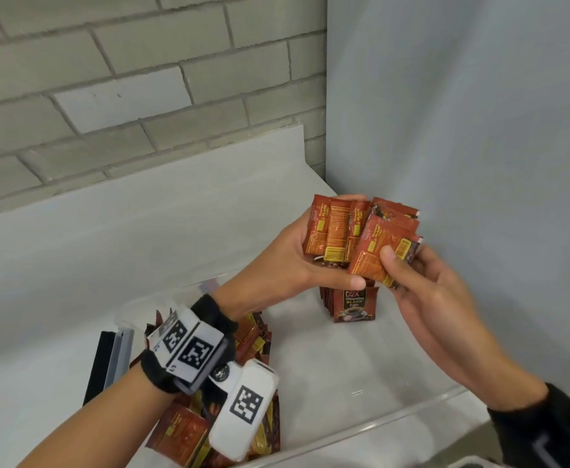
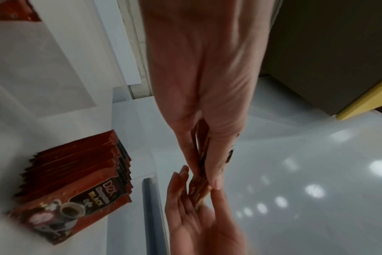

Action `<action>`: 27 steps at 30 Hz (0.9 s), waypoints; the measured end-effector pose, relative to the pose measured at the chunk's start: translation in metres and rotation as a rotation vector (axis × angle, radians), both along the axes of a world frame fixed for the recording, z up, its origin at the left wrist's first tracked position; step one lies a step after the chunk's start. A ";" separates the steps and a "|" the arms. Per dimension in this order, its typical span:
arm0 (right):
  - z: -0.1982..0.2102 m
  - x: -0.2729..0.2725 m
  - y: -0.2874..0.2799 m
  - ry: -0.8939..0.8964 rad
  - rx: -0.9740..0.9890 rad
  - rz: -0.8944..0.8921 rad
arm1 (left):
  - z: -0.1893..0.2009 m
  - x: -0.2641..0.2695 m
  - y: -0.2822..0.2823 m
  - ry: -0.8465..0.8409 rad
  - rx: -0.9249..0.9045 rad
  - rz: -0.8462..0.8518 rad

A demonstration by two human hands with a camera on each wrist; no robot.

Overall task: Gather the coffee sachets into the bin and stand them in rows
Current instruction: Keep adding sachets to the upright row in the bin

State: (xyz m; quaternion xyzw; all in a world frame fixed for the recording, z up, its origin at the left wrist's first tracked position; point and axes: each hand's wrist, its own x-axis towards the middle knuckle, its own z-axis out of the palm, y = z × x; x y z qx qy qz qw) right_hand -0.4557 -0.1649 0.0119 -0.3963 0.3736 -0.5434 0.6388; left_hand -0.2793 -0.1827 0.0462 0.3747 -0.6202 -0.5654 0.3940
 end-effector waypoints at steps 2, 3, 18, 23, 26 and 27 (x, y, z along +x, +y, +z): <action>-0.003 0.000 0.001 0.103 -0.092 -0.128 | 0.002 0.002 0.000 -0.043 0.027 -0.001; -0.002 0.000 0.002 0.165 -0.149 -0.176 | 0.002 0.004 0.000 -0.060 0.040 -0.012; -0.005 0.000 0.004 0.253 -0.192 -0.039 | 0.009 0.018 -0.005 0.165 0.167 -0.045; -0.005 -0.002 0.003 0.182 -0.174 -0.028 | 0.004 0.019 -0.007 0.120 0.135 -0.074; -0.004 -0.002 0.004 0.197 -0.174 0.003 | 0.003 0.020 -0.008 0.054 0.069 -0.093; -0.004 -0.002 0.004 0.203 -0.175 0.013 | 0.003 0.020 -0.008 0.035 0.056 -0.096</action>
